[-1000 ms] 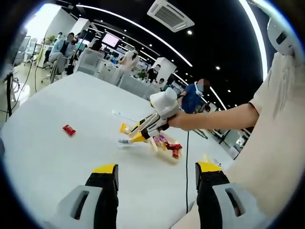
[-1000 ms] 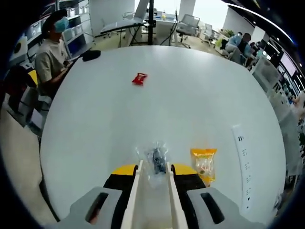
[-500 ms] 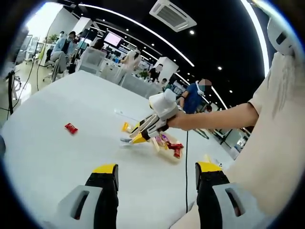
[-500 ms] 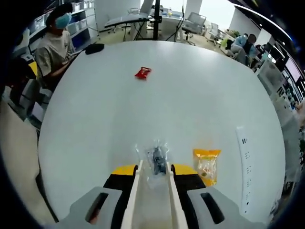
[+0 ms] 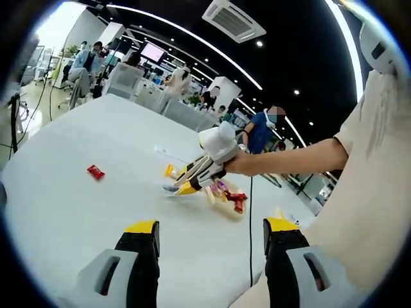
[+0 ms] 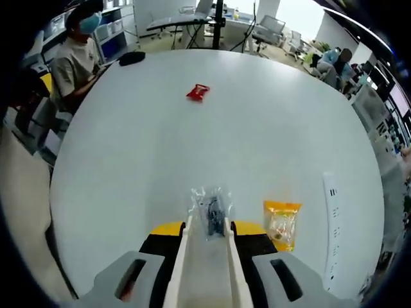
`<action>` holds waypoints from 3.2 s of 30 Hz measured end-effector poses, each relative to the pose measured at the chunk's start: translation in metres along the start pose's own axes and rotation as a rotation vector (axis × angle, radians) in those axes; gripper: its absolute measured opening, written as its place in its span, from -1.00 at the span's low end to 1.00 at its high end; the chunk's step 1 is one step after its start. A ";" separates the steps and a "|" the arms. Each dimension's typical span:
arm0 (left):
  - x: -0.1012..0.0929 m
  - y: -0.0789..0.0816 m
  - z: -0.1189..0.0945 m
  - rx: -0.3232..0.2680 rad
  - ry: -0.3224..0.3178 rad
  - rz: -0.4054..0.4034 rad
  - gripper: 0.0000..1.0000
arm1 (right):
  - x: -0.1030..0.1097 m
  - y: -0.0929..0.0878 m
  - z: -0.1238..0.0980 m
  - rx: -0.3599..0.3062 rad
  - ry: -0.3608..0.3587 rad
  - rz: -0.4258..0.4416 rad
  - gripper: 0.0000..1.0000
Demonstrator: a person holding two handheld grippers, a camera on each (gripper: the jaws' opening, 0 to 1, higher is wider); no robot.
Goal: Place the target food into the container with the food tongs after gripping and lifting it, then release it inside without dropping or visibly crushing the food.
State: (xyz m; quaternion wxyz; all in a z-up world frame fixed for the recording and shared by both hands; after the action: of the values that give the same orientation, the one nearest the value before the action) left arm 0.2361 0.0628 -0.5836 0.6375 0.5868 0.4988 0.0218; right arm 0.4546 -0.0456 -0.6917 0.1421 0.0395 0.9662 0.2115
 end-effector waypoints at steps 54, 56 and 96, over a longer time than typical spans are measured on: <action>0.003 -0.004 0.004 -0.003 -0.001 -0.029 0.31 | -0.008 0.007 0.022 -0.019 -0.108 -0.325 -0.55; 0.004 -0.005 0.004 -0.004 0.000 -0.030 0.31 | -0.008 0.007 0.022 -0.020 -0.112 -0.326 -0.57; -0.008 0.000 0.014 0.002 -0.035 0.001 0.31 | -0.026 0.007 -0.025 -0.074 -0.183 -0.168 -0.62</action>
State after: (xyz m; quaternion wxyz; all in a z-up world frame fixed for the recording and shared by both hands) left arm 0.2410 0.0475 -0.5812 0.6457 0.5877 0.4874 0.0113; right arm 0.4722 -0.0529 -0.6604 0.2481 -0.0278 0.9406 0.2300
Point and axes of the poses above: the point that each gripper's makers call its tool centre point, and the gripper's own axes: z roughly forward along the fingers, x roughly to its left, y roughly out of its top, the point moved 4 cm from there along -z, roughly backward along the fingers, and after that the axes turned 12 degrees about -y, right-handed, at the moved point
